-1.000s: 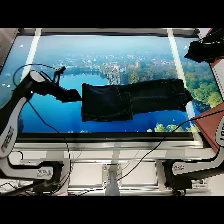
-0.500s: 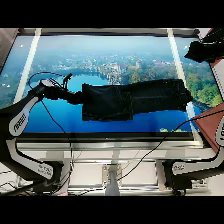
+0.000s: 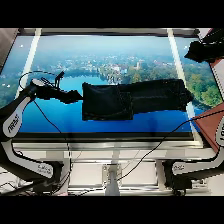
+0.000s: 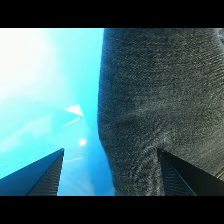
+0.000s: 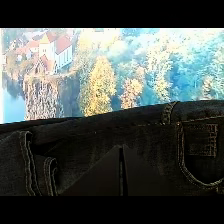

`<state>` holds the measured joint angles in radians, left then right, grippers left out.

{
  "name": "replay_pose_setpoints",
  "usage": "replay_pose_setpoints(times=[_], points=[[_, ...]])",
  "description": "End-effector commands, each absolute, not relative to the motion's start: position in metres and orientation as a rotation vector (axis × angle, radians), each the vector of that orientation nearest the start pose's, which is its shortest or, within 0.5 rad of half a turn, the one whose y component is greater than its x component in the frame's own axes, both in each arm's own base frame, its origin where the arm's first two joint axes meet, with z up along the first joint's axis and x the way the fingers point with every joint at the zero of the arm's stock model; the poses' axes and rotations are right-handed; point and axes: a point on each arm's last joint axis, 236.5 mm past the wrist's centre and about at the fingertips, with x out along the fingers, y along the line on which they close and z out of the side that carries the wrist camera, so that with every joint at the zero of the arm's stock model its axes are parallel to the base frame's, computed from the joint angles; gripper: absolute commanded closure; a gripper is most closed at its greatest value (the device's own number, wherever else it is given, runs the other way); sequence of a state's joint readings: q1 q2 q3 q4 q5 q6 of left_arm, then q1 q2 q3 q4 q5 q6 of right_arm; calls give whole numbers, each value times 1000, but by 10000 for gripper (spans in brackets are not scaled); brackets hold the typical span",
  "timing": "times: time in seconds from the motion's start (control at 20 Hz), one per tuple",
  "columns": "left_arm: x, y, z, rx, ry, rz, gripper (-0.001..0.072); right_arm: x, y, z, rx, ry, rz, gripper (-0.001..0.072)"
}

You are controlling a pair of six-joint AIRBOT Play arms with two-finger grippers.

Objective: Fold the clothes and pants, and hang the long-sleeved shirts on hangers.

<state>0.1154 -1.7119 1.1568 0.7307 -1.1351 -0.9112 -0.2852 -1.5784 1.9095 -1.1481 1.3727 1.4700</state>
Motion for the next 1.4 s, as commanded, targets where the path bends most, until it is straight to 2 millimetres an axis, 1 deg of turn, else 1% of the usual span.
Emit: replay_pose_setpoints(times=[0.0, 0.1, 0.15, 0.2, 0.25, 0.3, 0.35, 0.45, 0.55, 0.65, 0.75, 0.8, 0.85, 0.9, 1.0, 1.05, 1.15, 1.2, 1.25, 1.3, 1.35], points=[[400, -127, -103, -428, 1346, -690, 1, 498, -47, 160, 340, 958, 122, 673], [393, -143, -110, -410, 1375, -722, 35, 498, -47, 160, 341, 959, 123, 673], [389, -150, -113, -401, 1388, -736, 126, 498, -46, 160, 343, 960, 127, 673], [387, -156, -115, -394, 1396, -748, 234, 497, -45, 160, 347, 962, 132, 673], [385, -162, -115, -385, 1399, -758, 425, 496, -44, 160, 347, 965, 134, 672], [384, -166, -113, -389, 1397, -766, 655, 495, -43, 159, 347, 972, 136, 672], [386, -169, -108, -414, 1390, -768, 683, 491, -42, 158, 340, 986, 144, 672], [391, -170, -89, -450, 1365, -744, 685, 479, -38, 160, 279, 1011, 188, 672], [390, -161, -58, -430, 1343, -717, 685, 469, -34, 170, 265, 1012, 202, 672], [375, -153, -16, -391, 1336, -697, 685, 460, -24, 181, 274, 1007, 234, 672], [364, -151, 31, -384, 1279, -673, 685, 452, -9, 192, 281, 986, 279, 672], [361, -151, 55, -387, 1228, -660, 685, 449, -1, 192, 256, 988, 302, 672], [358, -151, 76, -392, 1183, -647, 685, 445, 11, 187, 237, 1000, 329, 672], [354, -151, 92, -405, 1153, -632, 685, 441, 23, 176, 229, 1027, 355, 672], [343, -153, 121, -501, 1133, -576, 685, 432, 51, 140, 235, 1116, 405, 672], [335, -159, 139, -556, 1114, -583, 685, 426, 68, 119, 236, 1164, 432, 672], [322, -171, 183, -596, 1005, -649, 685, 409, 104, 84, 220, 1248, 491, 672], [317, -172, 197, -600, 959, -663, 685, 400, 121, 71, 199, 1279, 525, 672], [313, -172, 206, -601, 935, -660, 685, 393, 139, 59, 180, 1298, 553, 672], [303, -174, 213, -660, 958, -645, 685, 388, 154, 52, 163, 1303, 576, 673], [293, -179, 220, -673, 963, -662, 685, 385, 169, 46, 142, 1301, 598, 672]])
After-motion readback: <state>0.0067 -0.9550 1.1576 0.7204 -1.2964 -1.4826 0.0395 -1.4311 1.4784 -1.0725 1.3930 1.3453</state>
